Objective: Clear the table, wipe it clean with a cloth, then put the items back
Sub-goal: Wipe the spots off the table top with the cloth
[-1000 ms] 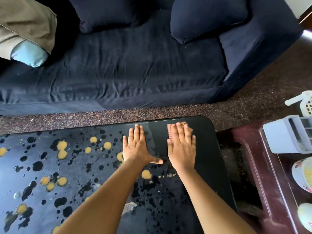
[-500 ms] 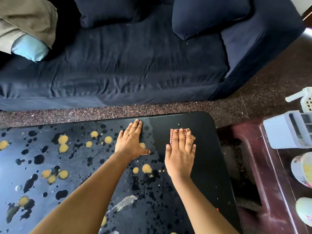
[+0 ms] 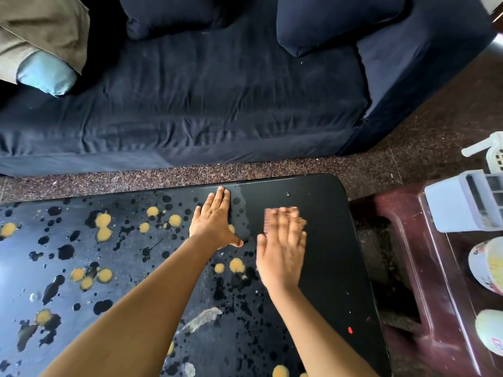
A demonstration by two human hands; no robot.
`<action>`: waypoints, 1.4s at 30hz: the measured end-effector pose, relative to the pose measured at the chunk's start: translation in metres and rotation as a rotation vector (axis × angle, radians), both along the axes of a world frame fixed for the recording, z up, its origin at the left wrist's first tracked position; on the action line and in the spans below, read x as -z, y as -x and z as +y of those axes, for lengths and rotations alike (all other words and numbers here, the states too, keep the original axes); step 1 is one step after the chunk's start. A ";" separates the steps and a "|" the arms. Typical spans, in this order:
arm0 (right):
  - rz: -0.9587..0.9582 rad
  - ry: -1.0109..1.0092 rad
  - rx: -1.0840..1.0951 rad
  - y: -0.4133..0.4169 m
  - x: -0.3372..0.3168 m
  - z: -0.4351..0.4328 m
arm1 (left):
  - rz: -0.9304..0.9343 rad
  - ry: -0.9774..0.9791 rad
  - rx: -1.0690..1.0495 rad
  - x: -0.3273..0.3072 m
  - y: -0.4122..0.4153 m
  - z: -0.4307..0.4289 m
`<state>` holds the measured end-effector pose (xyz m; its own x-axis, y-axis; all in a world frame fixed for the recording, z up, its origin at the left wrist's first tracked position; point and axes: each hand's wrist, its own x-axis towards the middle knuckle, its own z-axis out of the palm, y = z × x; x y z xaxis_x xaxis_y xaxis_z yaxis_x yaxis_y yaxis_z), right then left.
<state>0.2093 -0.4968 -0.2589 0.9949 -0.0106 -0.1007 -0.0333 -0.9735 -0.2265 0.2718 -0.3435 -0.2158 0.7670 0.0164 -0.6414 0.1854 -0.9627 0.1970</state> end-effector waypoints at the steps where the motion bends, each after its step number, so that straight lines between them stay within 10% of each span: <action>1: 0.004 -0.003 -0.127 0.005 -0.001 0.008 | 0.015 -0.002 0.001 0.000 0.000 -0.001; 5: -0.005 0.043 -0.390 0.003 0.002 -0.015 | 0.066 -0.023 0.004 -0.002 -0.001 -0.007; 11: -0.001 0.025 0.114 0.006 0.002 -0.015 | 0.102 -0.054 -0.005 -0.001 -0.005 -0.010; 17: -0.020 0.062 -0.406 0.018 0.003 -0.024 | 0.083 -0.034 0.010 0.000 -0.001 -0.007; 23: 0.014 0.027 0.159 0.020 0.000 -0.019 | 0.072 -0.013 0.008 0.000 -0.001 -0.003; 29: -0.039 0.050 -0.430 0.029 0.003 -0.033 | -0.067 0.005 0.004 0.002 0.004 0.000; 36: -0.004 0.012 0.057 0.042 -0.003 -0.023 | -0.357 0.007 -0.055 -0.002 0.123 -0.007; 42: -0.026 0.044 -0.424 0.059 -0.001 -0.043 | -0.326 -0.070 -0.120 0.008 0.211 -0.023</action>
<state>0.1501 -0.5402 -0.2584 0.9142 0.3963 -0.0844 0.3772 -0.9084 -0.1802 0.0611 -0.3669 -0.2233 0.9211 0.1544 -0.3574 0.2365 -0.9511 0.1988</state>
